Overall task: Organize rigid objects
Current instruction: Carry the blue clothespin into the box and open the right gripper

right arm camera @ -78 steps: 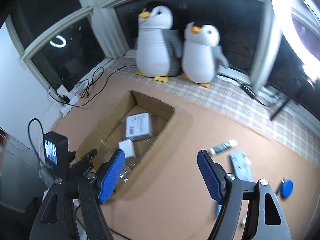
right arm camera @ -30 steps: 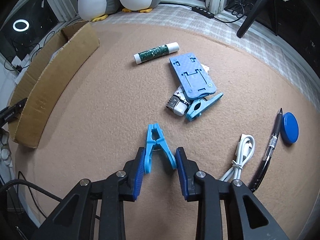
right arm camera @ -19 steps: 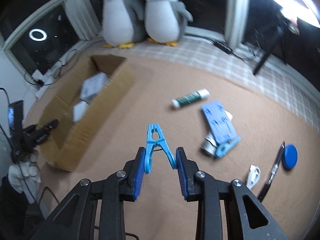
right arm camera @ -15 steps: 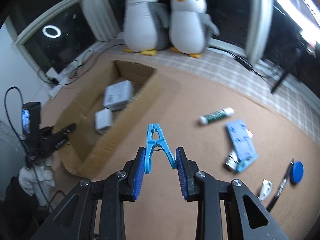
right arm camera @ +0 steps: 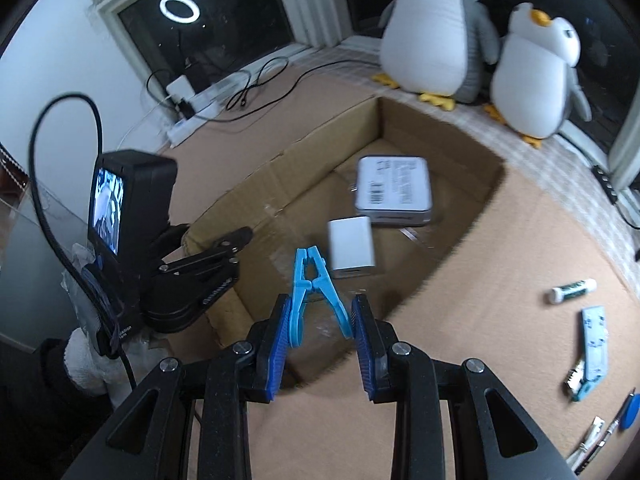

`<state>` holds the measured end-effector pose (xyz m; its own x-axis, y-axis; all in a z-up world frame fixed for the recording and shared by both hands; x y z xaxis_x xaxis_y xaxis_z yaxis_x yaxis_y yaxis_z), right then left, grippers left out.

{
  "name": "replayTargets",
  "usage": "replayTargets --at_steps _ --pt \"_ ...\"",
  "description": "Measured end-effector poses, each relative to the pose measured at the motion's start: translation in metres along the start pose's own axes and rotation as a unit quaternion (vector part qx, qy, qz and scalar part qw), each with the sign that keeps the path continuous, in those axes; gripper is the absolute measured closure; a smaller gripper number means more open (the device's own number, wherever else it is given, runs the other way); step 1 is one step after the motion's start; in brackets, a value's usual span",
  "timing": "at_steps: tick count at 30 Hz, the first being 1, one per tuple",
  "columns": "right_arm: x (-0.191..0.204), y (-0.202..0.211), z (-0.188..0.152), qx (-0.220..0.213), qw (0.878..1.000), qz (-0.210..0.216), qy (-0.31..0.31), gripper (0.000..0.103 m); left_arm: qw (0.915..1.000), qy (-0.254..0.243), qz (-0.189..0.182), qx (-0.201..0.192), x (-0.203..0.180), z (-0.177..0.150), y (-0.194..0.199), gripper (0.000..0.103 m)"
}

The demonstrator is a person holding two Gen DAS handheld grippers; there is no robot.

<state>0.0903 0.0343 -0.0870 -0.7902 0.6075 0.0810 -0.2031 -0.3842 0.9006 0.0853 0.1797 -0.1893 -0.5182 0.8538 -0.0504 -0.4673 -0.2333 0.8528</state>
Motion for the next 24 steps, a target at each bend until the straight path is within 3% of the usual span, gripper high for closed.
replayTargets --at_steps 16,19,21,24 --pt "0.02 -0.039 0.005 0.035 0.999 -0.002 0.03 0.075 1.0 0.0 0.0 0.0 0.0 0.0 -0.001 0.075" --pt "0.02 -0.039 0.005 0.032 0.999 -0.008 0.031 0.071 1.0 0.0 0.0 0.0 0.0 0.0 -0.001 0.075" --pt "0.019 -0.04 0.005 0.034 0.999 0.0 0.024 0.058 1.0 0.0 0.0 0.0 0.0 0.0 -0.001 0.075" --pt "0.019 -0.036 0.004 0.029 0.999 -0.001 0.024 0.058 1.0 0.001 0.0 -0.001 0.0 0.0 -0.001 0.075"
Point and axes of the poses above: each gripper's, at about its wrist camera, not at the fingertips, and y roughly against the way its jaws point, x to its left, z to its top, the point moved 2 cm from there along -y, roughly the way its jaws point, and after that the axes turned 14 degrees about y, right-handed, at the moved point
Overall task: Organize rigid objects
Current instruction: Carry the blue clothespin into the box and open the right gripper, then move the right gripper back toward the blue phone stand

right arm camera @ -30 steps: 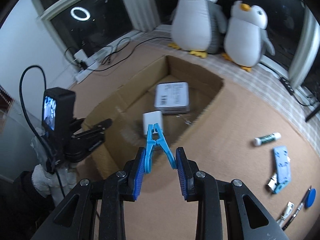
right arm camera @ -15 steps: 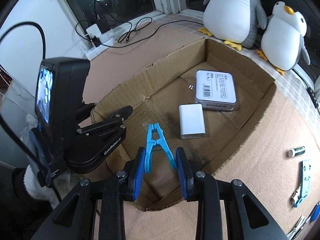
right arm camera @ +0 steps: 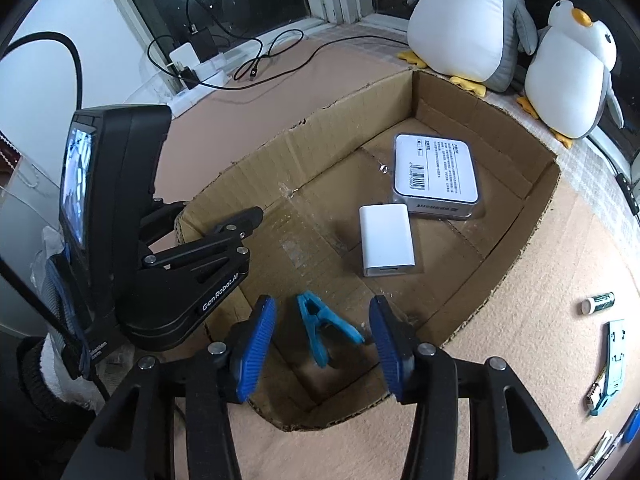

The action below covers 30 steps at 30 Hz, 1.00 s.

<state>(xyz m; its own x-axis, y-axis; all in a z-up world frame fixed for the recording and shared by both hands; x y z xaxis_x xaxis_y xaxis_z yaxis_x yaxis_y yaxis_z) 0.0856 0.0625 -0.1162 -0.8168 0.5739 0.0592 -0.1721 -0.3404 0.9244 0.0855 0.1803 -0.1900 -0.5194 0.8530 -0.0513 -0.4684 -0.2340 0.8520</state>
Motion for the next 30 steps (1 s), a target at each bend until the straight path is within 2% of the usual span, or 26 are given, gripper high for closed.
replayTargets --at_steps 13,19,23,30 --pt "-0.023 0.043 -0.017 -0.039 0.998 -0.001 -0.04 0.057 1.0 0.0 0.0 0.0 0.0 0.0 0.0 0.075" --pt "-0.074 0.076 -0.047 -0.063 0.992 -0.026 -0.102 0.053 1.0 0.0 0.0 0.0 0.0 0.0 0.0 0.075" --pt "-0.12 0.092 -0.074 -0.07 0.984 -0.022 -0.162 0.051 1.0 -0.002 0.001 -0.002 0.0 0.001 0.0 0.075" --pt "-0.179 0.101 -0.113 -0.048 0.976 -0.084 -0.197 0.05 1.0 -0.005 0.002 -0.002 0.002 0.002 -0.001 0.075"
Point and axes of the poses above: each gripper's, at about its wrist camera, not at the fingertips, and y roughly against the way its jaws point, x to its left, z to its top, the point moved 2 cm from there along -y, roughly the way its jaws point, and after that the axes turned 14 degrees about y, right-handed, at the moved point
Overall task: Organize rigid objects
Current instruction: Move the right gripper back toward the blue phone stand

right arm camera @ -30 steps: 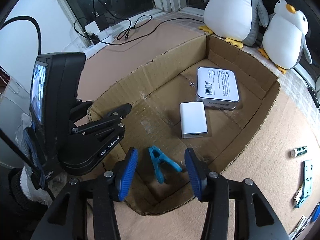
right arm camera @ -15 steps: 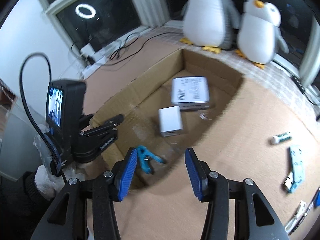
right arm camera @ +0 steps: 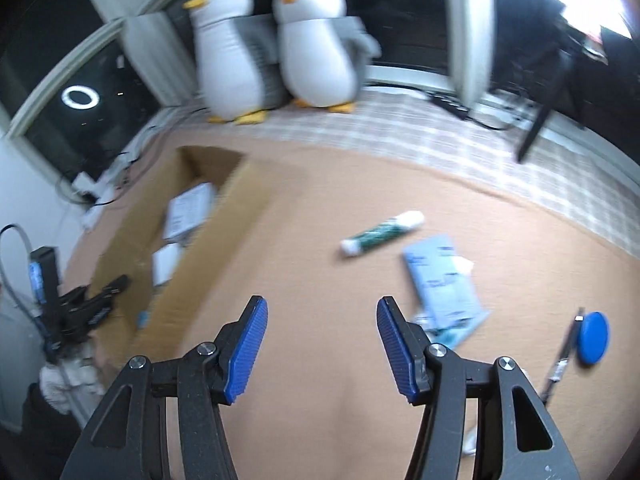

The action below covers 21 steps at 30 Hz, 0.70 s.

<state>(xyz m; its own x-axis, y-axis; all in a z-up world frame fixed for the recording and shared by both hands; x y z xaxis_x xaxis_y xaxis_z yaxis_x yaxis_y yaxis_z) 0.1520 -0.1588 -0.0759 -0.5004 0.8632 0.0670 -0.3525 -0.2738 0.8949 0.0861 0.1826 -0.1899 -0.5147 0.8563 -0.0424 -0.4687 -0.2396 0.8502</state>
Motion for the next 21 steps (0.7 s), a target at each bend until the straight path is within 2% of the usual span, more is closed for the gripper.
replayTargets --at_steps 5,11,21 --pt "-0.041 -0.01 -0.004 0.017 0.999 -0.034 -0.005 0.05 1.0 -0.001 0.002 0.0 0.001 0.0 -0.001 0.075" --pt "-0.062 -0.032 0.0 0.044 0.997 -0.059 0.0 0.05 1.0 -0.004 0.006 -0.002 -0.002 -0.001 -0.001 0.075" --pt "-0.072 -0.055 0.006 0.067 0.997 -0.049 -0.01 0.05 1.0 -0.004 0.006 -0.002 -0.003 -0.001 -0.001 0.075"
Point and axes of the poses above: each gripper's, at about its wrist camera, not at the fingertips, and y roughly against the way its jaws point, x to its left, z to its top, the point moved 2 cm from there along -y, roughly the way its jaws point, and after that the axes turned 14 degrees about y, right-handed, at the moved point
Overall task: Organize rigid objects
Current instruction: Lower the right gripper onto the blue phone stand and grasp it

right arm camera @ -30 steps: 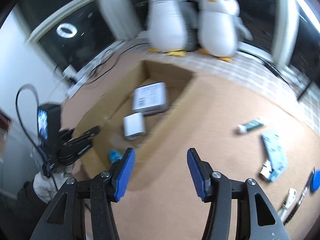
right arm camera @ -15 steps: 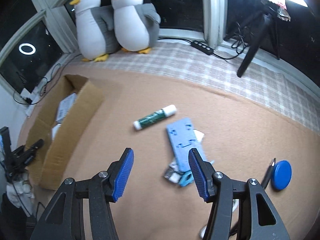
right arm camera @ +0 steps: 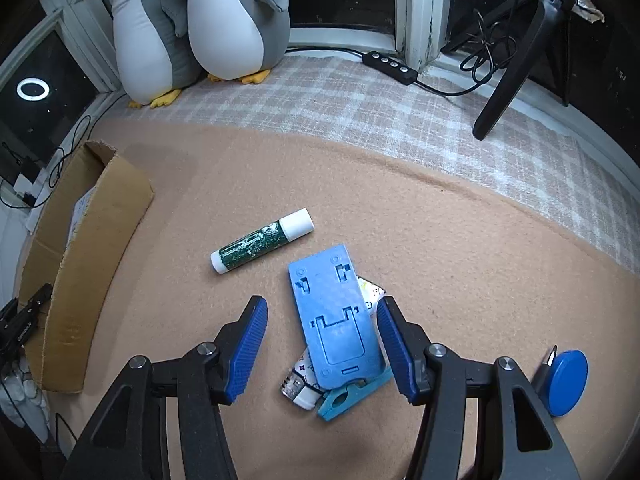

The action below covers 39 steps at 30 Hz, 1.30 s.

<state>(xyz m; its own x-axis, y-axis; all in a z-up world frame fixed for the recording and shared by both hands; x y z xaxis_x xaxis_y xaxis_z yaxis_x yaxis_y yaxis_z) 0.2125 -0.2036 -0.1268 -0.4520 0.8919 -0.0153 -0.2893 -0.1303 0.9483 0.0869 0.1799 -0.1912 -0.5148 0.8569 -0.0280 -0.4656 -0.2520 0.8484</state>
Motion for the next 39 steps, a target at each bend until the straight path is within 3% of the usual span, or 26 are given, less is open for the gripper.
replayTargets --at_steps 17,27,35,39 --pt "0.021 -0.008 0.001 0.013 0.999 0.049 0.0 0.05 1.0 0.0 0.0 0.0 0.0 0.001 0.0 0.075" --pt "0.05 0.001 -0.009 0.022 0.997 0.058 0.038 0.05 1.0 -0.001 0.001 -0.001 0.001 0.003 0.0 0.075" --pt "0.058 -0.009 0.0 0.019 0.997 0.071 0.031 0.05 1.0 -0.001 0.001 -0.002 0.001 0.005 0.0 0.075" --pt "0.062 -0.015 0.002 0.021 0.998 0.054 0.026 0.05 1.0 -0.002 0.001 -0.002 0.0 0.003 0.0 0.075"
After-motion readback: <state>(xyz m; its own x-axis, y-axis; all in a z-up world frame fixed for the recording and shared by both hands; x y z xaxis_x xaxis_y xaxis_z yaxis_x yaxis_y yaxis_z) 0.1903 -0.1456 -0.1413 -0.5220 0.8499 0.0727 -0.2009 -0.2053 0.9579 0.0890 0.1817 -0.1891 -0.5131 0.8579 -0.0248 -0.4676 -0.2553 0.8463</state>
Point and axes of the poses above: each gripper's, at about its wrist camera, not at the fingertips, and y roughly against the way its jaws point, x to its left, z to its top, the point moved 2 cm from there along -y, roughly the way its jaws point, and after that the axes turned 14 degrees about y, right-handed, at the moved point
